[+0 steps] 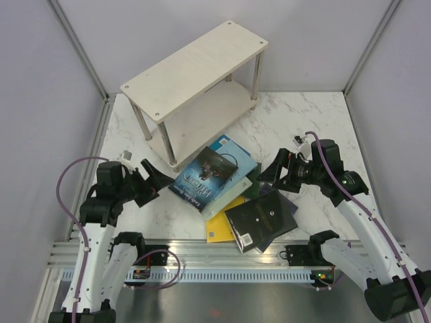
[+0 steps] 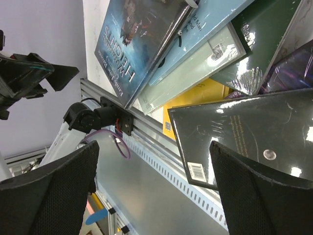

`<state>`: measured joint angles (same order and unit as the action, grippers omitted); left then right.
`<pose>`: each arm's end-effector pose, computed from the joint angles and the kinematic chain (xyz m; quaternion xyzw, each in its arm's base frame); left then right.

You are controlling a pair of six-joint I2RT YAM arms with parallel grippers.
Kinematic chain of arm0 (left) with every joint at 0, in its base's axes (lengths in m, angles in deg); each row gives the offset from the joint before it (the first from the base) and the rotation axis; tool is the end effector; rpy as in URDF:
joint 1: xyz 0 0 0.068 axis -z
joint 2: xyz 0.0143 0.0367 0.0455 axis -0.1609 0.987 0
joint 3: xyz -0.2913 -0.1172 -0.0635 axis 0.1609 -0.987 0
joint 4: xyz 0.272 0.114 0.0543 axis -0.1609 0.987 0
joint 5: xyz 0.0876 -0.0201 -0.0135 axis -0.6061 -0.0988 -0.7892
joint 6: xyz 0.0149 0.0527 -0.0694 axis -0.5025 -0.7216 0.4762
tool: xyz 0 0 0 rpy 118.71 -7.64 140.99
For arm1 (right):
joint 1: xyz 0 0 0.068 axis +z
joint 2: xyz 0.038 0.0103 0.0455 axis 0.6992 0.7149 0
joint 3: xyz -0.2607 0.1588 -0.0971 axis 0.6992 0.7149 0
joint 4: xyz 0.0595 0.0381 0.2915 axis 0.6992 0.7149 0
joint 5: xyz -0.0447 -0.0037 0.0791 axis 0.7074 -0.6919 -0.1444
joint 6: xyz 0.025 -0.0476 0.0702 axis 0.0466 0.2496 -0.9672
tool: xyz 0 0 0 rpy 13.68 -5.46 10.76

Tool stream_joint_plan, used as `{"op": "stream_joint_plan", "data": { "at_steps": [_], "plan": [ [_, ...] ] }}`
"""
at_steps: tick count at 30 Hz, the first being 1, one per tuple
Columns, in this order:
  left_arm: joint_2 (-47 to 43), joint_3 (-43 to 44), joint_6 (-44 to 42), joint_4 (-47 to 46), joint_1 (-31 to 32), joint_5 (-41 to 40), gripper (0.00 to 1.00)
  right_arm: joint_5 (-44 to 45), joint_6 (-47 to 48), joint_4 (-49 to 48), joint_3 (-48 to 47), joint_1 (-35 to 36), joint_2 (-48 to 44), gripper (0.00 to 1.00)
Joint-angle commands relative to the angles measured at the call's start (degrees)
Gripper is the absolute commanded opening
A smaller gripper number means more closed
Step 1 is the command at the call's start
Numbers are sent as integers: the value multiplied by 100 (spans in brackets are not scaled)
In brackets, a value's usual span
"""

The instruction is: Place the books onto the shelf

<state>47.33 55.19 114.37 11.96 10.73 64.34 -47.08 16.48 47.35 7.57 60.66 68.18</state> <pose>0.1492 -0.0373 0.2916 -0.2243 0.8674 -0.3316 0.2955 0.1885 0.1021 0.3183 0.0593 0.8762 0.4265 0.2165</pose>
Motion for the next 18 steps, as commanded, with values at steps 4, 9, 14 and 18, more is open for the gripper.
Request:
{"op": "stream_joint_plan", "data": {
  "at_steps": [4,9,14,18],
  "plan": [
    [-160,-709,386,-307,2,539,100,-53,37,-340,-21,14,61,98],
    [-55,-1316,641,-836,2,487,100,-61,90,-331,32,14,87,98],
    [-20,-1764,1009,-1573,-7,434,100,-70,142,-340,50,14,175,98],
    [-37,-2019,1247,-2320,2,460,100,-70,186,-349,76,5,227,98]
  ]
}}
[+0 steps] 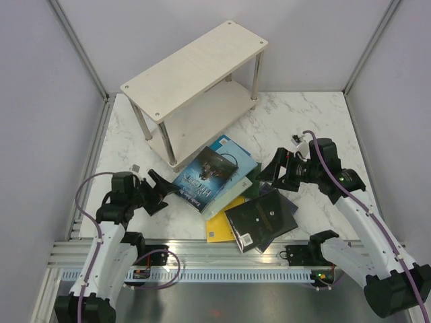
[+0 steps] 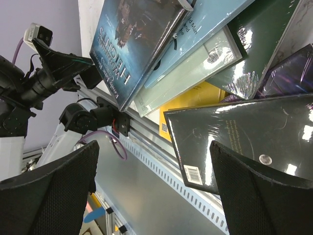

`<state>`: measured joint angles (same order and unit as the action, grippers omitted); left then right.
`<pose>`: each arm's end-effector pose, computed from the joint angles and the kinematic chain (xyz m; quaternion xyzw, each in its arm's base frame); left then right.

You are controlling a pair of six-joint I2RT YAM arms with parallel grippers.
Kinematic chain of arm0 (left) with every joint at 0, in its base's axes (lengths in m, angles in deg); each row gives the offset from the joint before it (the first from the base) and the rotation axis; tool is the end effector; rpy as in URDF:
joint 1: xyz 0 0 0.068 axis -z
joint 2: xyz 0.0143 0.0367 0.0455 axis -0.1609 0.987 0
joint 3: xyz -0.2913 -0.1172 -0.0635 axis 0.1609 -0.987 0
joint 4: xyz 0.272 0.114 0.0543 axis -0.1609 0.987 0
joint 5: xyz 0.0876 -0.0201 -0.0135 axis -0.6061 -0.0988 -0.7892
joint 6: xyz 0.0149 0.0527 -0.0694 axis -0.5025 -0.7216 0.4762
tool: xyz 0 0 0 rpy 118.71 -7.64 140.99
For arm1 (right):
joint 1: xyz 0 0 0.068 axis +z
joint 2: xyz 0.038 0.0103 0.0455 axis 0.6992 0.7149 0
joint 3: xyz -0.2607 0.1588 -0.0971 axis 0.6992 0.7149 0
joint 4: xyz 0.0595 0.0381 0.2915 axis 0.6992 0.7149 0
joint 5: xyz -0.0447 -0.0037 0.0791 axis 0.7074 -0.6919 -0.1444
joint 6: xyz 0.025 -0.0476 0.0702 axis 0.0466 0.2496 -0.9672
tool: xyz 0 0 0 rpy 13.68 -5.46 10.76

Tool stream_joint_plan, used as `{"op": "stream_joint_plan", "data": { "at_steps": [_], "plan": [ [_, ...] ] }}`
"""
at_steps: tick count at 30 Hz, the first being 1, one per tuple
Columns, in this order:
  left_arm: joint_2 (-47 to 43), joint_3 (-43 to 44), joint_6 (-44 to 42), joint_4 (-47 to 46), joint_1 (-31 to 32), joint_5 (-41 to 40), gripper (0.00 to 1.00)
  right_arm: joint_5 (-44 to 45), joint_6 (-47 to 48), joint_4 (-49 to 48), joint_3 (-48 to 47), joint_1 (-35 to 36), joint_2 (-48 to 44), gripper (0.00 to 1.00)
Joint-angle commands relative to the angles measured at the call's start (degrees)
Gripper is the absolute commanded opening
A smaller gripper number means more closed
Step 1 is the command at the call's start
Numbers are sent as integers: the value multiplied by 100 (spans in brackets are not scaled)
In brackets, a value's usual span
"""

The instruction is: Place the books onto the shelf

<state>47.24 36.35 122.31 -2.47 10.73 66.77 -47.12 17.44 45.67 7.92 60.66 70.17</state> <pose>0.1554 -0.0405 0.1906 -0.2878 0.8588 -0.3560 0.2299 0.1975 0.1048 0.3122 0.0538 0.8785 0.4232 0.2151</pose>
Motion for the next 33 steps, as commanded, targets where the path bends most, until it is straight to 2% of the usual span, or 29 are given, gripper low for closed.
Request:
{"op": "stream_joint_plan", "data": {
  "at_steps": [1,11,16,19,23,29,32,33],
  "plan": [
    [32,-179,489,-966,2,209,100,-74,99,-172,50,14,37,98],
    [542,-786,876,-2346,11,209,100,-31,134,-216,164,14,187,98],
    [947,-734,876,-2663,11,235,92,39,178,-224,182,5,248,98],
    [1088,-707,867,-2795,19,218,80,66,187,-224,208,14,248,98],
    [1193,-637,867,-2918,28,270,60,101,213,-224,252,14,257,98],
    [1018,-584,823,-2971,37,411,43,145,257,-242,322,5,248,98],
    [816,-593,840,-2954,46,481,27,154,257,-251,375,14,231,98],
    [763,-584,858,-2910,46,499,16,154,266,-251,384,14,222,98]
  ]
}}
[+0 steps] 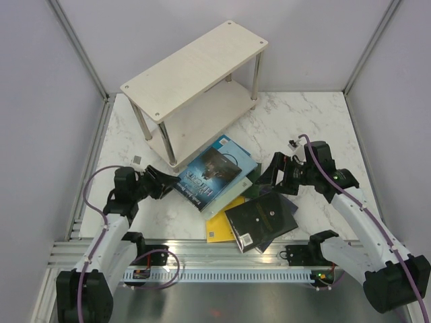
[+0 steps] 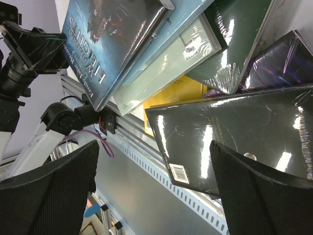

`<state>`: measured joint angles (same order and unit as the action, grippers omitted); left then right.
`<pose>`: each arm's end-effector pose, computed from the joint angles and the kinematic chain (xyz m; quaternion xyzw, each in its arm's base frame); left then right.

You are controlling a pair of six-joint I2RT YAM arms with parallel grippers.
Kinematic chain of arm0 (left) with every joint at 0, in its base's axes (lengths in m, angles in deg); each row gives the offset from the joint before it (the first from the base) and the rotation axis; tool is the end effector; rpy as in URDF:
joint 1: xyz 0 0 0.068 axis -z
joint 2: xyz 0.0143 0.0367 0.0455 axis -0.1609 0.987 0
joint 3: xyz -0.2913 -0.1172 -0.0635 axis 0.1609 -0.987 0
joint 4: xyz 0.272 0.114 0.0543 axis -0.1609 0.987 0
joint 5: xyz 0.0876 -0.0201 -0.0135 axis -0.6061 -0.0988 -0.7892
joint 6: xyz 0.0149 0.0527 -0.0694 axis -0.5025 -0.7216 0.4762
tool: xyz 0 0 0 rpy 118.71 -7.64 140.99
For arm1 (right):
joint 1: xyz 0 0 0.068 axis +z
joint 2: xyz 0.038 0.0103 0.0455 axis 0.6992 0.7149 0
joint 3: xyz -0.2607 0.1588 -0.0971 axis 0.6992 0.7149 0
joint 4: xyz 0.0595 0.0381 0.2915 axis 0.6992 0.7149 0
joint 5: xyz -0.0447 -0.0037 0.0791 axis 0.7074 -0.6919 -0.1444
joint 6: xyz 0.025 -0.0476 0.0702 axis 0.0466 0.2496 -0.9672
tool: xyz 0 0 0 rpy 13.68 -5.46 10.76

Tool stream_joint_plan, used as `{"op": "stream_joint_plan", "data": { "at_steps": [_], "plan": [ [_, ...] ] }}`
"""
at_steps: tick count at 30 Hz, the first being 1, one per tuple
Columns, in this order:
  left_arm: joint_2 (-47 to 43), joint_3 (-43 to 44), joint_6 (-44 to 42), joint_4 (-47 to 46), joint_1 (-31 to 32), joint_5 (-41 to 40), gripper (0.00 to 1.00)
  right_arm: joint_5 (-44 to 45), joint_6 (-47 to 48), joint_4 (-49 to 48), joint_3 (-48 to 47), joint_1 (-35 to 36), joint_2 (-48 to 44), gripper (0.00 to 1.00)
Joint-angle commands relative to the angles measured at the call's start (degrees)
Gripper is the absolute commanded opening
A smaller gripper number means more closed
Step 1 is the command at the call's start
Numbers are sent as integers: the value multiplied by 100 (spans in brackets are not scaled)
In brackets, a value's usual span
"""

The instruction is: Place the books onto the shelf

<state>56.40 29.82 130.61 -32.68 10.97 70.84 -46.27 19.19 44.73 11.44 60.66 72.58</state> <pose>0.1967 -0.0472 0.1795 -0.2799 0.8036 -0.4400 0.2867 0.2032 0.1055 0.2809 0.0581 0.8943 0.4015 0.1888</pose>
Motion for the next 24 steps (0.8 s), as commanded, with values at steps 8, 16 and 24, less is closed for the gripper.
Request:
{"op": "stream_joint_plan", "data": {
  "at_steps": [8,16,24],
  "plan": [
    [-996,561,-78,1076,13,92,2,60,47,-148,102,14,-124,97],
    [-1691,1527,-26,1596,13,83,2,-2,-49,-148,129,14,-212,97],
    [-1516,2283,-60,1596,13,312,2,-2,-76,-174,137,14,-220,97]
  ]
}}
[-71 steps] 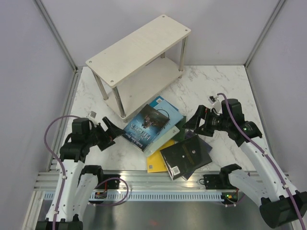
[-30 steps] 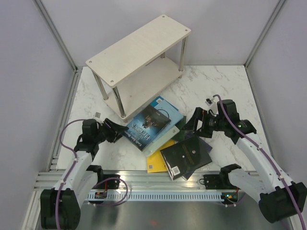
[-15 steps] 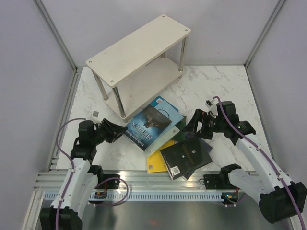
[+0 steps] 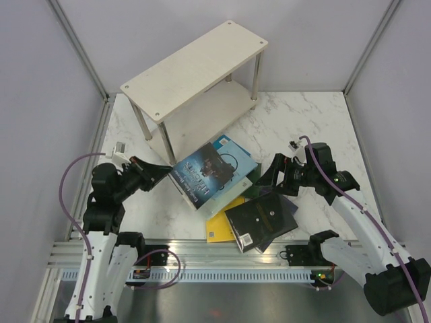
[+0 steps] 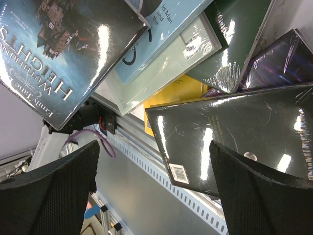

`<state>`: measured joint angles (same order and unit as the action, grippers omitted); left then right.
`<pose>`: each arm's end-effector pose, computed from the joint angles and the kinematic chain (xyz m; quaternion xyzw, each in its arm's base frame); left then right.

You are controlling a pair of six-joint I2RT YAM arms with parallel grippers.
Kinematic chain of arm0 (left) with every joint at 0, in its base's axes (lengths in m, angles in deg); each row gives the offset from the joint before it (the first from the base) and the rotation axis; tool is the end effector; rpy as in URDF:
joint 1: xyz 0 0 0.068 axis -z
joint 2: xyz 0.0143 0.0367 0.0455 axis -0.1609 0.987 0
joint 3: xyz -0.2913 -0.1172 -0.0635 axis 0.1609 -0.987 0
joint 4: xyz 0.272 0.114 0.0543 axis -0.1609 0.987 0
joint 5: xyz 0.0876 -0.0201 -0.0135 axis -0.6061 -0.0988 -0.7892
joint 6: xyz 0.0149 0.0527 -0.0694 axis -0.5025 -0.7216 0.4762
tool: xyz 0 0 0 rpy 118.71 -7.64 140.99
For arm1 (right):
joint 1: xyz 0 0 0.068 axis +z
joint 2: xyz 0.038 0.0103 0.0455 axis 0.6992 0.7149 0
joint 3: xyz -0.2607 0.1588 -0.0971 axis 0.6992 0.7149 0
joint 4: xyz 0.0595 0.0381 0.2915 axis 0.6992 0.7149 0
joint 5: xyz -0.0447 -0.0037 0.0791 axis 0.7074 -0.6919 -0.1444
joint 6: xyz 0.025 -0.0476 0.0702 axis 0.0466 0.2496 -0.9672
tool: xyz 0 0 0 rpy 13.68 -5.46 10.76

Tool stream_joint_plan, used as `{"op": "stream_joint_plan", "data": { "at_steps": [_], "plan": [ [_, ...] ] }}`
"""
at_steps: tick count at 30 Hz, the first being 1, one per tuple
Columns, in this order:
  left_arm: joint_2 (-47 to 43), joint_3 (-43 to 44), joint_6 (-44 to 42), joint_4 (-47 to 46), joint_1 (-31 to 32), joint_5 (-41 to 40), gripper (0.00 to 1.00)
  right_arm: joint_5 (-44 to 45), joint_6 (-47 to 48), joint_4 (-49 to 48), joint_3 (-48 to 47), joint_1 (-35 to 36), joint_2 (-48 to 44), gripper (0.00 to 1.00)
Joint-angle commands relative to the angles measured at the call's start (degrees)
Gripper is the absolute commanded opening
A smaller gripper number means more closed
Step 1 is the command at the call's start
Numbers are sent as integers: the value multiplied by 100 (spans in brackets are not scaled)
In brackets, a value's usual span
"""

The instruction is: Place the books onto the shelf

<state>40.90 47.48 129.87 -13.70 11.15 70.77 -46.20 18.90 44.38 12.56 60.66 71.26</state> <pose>0.1584 -0.0465 0.3102 -0.2188 0.7622 -0.4719 0.3853 0.1986 0.1040 0.2786 0.0590 0.8928 0.4030 0.1921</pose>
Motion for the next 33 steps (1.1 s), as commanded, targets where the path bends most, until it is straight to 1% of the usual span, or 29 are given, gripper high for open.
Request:
{"op": "stream_joint_plan", "data": {
  "at_steps": [1,5,8,10,14,17,18,20,21,22,23,25,26,28,29,33],
  "plan": [
    [78,544,-30,-301,-4,458,2,-17,-56,-131,35,23,-89,97],
    [34,413,-135,-292,-4,495,2,-17,-65,-139,52,32,-116,97],
    [-1,527,-162,-222,-4,468,2,-34,-91,-139,26,32,-160,96],
    [130,702,-197,-196,-4,538,2,-34,-118,-157,26,32,-168,97],
    [359,659,-303,-178,-4,767,2,-359,-346,-578,70,23,-19,98],
    [254,343,-206,-178,-4,767,2,-535,-767,-1245,219,32,183,98],
    [193,160,-93,-178,-4,758,2,-683,-1125,-1760,306,32,279,98],
    [43,-17,118,-187,-4,732,2,-816,-1644,-2395,692,23,350,98],
    [-9,-166,206,-178,-4,688,2,-930,-1917,-3085,851,32,367,98],
    [-62,-228,294,-178,-4,662,2,-957,-2529,-3414,1165,58,376,98],
    [-141,-325,495,-169,-4,636,2,-966,-2787,-4044,1308,84,359,98],
    [-212,-404,681,-152,-4,530,2,-940,-3523,-4532,1693,163,333,98],
    [-273,-422,830,-143,-4,495,2,-896,-3763,-4943,1800,207,324,98],
    [-309,-457,945,-125,-4,390,2,-730,-4237,-5271,2037,365,306,98],
    [-317,-483,1041,-125,-4,363,2,-651,-4336,-5498,2091,453,306,98],
    [-282,-528,1244,-125,-4,319,2,-255,-4652,-5816,2258,866,455,98]
  ]
}}
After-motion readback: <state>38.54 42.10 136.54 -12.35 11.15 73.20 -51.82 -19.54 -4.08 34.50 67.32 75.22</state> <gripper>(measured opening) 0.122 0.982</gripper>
